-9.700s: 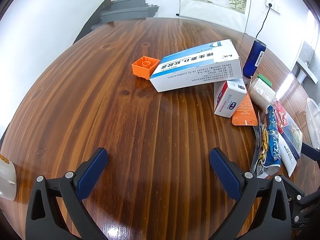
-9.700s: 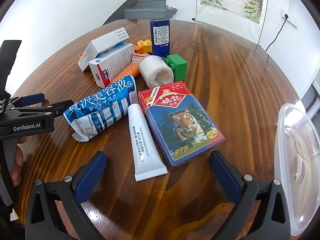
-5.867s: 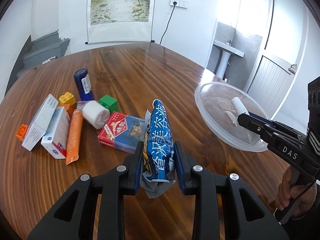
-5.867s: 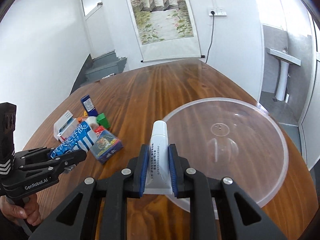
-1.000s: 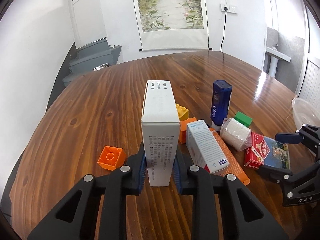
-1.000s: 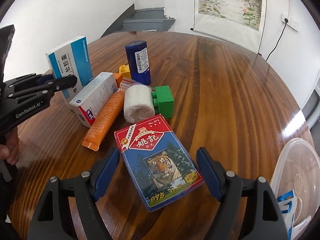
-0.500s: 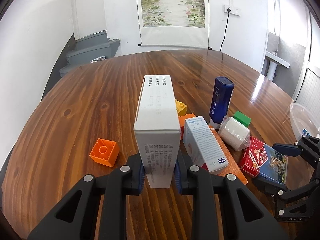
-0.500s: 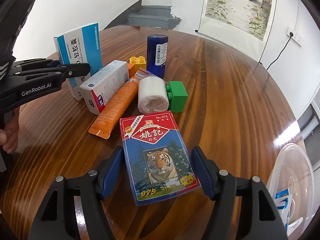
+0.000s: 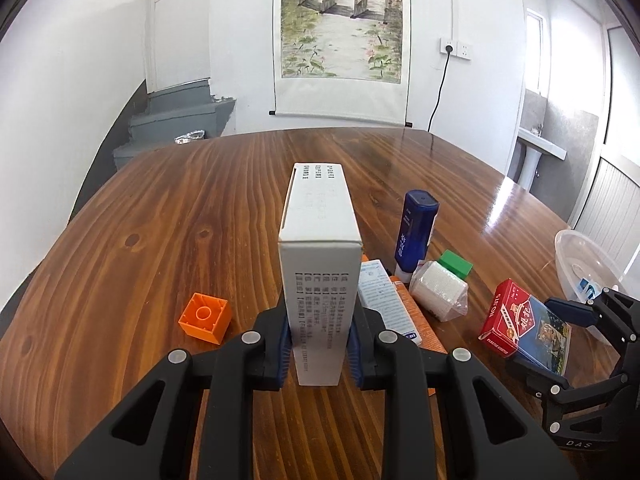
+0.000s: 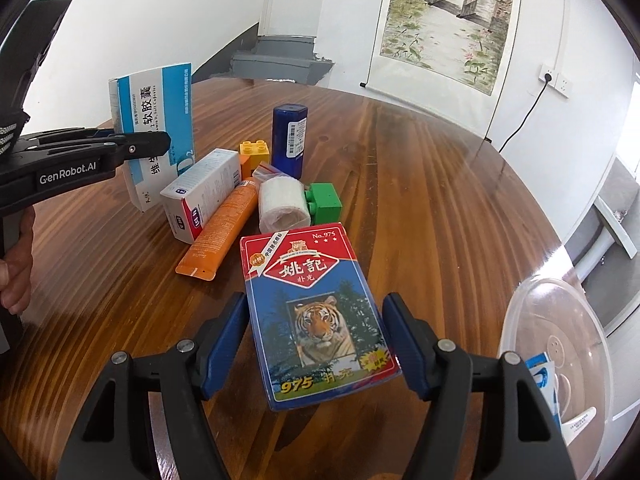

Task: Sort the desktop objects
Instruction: 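Carry the medicine box and tiger card box over the clear bowl with both tools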

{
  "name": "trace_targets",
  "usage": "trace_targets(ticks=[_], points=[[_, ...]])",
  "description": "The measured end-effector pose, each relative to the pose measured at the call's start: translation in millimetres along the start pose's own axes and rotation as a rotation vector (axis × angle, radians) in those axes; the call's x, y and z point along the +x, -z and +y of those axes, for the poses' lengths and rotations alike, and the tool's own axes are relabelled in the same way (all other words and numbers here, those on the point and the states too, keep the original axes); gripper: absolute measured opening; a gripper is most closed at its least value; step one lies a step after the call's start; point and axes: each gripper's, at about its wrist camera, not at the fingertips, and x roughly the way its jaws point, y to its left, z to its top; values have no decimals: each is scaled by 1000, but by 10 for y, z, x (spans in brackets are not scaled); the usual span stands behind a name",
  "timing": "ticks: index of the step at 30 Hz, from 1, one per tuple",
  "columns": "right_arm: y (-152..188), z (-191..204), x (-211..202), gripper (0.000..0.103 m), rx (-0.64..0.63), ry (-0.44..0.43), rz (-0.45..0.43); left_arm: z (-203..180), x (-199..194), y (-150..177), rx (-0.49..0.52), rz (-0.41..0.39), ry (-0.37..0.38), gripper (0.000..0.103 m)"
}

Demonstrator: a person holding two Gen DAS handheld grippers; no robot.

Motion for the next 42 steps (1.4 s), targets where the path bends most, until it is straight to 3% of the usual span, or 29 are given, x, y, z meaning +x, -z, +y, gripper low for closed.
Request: trace_targets(ticks=[8,21,30,42], points=[[-9,-108,-100,73,25,75,-59,7,-166,6,-53,-29,19,25],[95,-478,-387,73,109,149,-129,-471,-430,-23,1,-77,73,25],[254,-808,-537,73,176,188,-160,-968,-550,-96,67,-89,157,25],[479,-1363,-710,73,286,258,-167,-1700,-425,-140,178,-44,262,25]])
